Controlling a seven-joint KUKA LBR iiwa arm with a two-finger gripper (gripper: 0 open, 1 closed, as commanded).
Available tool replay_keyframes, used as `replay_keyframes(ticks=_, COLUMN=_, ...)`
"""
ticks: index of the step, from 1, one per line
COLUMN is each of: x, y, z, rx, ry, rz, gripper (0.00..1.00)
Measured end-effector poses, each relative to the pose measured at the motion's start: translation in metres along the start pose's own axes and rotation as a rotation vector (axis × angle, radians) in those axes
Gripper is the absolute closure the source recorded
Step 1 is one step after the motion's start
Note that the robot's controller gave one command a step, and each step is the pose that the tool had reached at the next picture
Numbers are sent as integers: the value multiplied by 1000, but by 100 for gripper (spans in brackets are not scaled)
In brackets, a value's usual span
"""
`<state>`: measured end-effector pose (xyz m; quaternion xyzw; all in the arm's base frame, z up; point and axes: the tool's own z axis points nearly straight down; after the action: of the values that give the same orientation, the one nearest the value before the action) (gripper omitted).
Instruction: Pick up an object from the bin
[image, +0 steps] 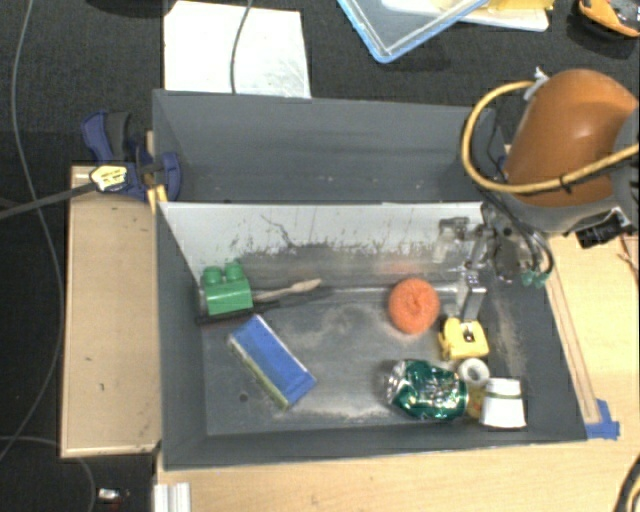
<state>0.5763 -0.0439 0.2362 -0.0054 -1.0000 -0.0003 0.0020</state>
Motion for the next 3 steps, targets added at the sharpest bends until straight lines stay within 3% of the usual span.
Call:
replay_keyframes(ticks=1, x=-1, y=0, z=-4, rx=1, ry=-8, rz=-2, gripper=0)
replay_keyframes(ticks=2, x=52, y=-1, z=97, rx=1, ry=-12, rz=-79, gripper=0)
replay_keyframes(ticks=3, x=76, y=17, z=100, rx=1, ry=-14, rz=-106, gripper=0)
